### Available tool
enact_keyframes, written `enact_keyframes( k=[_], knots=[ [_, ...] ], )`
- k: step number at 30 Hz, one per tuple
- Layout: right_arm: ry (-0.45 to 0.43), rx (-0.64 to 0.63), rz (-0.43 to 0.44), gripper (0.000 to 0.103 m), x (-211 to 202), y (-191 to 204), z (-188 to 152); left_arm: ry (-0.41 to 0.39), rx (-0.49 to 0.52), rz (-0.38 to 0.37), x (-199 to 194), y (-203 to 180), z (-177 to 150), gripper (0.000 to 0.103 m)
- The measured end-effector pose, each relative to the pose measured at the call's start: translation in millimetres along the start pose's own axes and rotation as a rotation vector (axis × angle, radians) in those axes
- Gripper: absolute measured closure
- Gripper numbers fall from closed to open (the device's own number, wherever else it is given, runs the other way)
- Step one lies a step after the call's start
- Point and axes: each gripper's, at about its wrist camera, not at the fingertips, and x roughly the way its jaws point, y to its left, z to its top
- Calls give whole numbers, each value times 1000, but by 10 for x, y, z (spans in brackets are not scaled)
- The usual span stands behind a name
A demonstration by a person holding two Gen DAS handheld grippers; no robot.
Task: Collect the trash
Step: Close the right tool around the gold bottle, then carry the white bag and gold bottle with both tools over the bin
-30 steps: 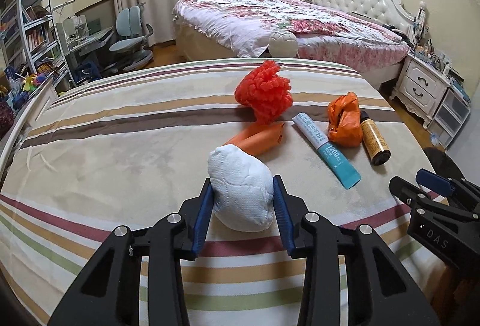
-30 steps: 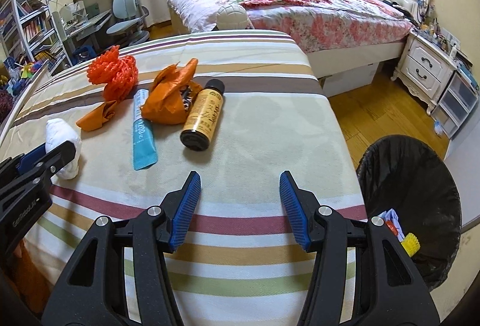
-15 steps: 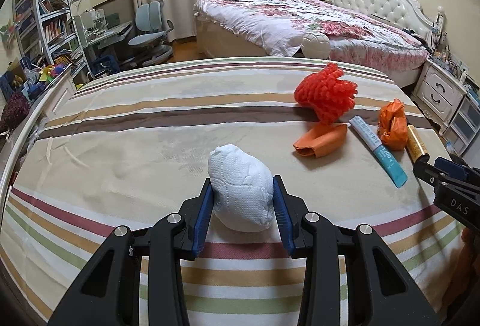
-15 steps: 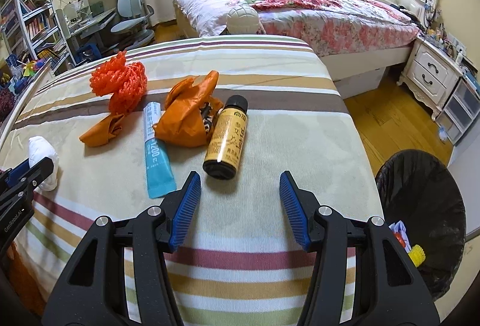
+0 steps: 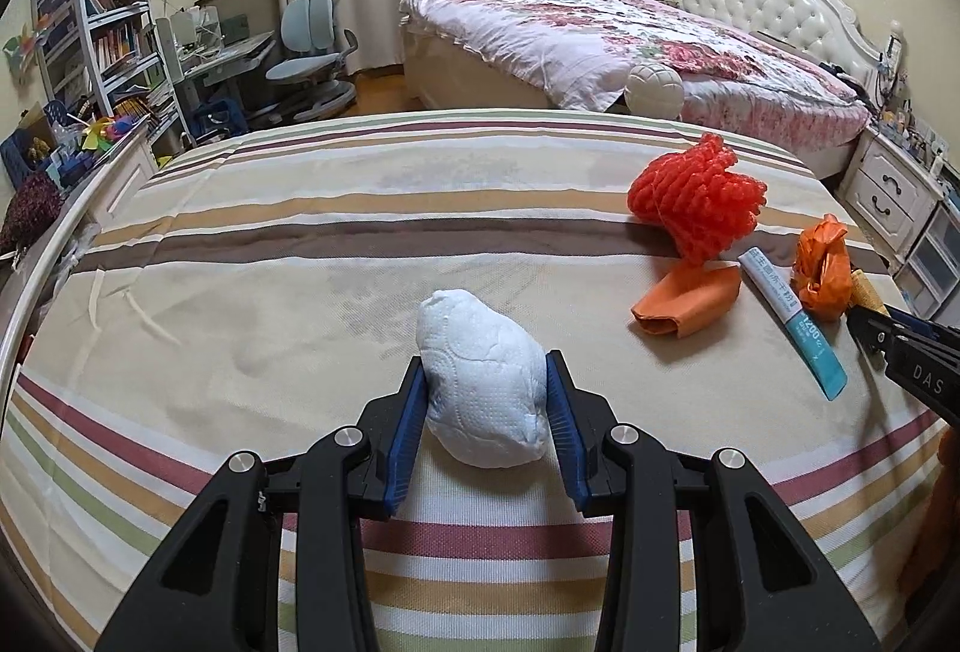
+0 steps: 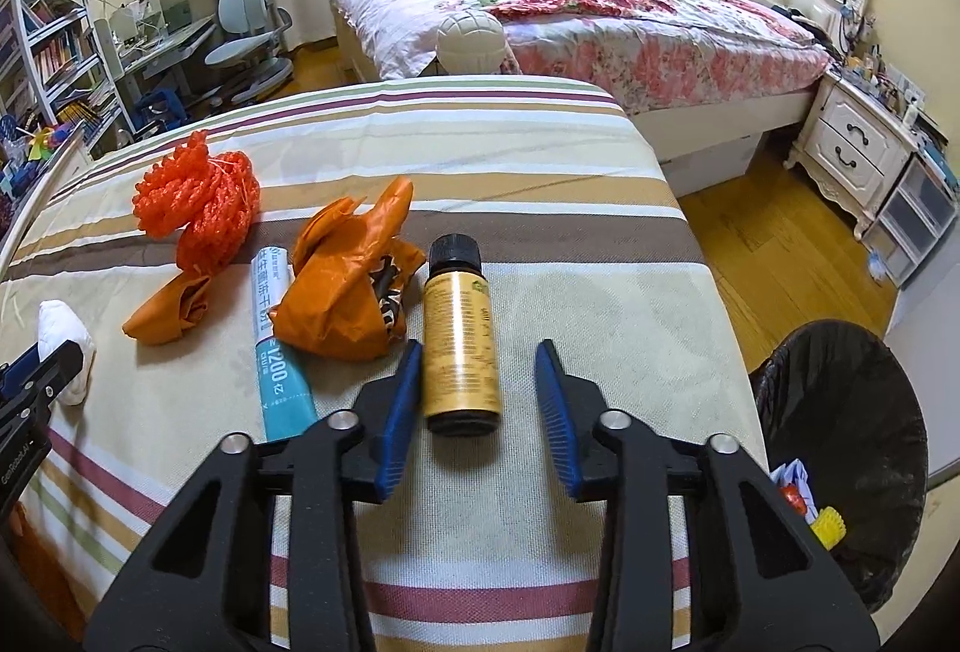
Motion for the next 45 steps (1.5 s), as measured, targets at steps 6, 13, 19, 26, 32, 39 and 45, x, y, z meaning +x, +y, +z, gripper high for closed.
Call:
enact_keyframes(
  k=[6,13,19,26,32,39,45],
  knots=[
    [-2,-2,3,78,-35,-8,-34,-2,-2,-2,-1,0,-3,64],
    [-3,0,-1,79,-159,-62,-194,-4,-12,-13,-52,10,-15,64],
    [3,9,8,79,-297,-101,-362,-7,-2,-25,-126,-19,-89,64],
    [-3,5,6,77,-287,-92,-358,-9,0,-23,-142,-37,-113,64],
    [-4,3,7,73,-250,-77,-304,-8,5,-20,-143,-53,-115,64],
    [-4,-6,4,80,-261,-62,-281,-11,4,-23,-158,-63,-119,64],
    [-34,21,8,80,-401,-157,-345,-21,9,-54,-250,-154,-154,64]
  ],
)
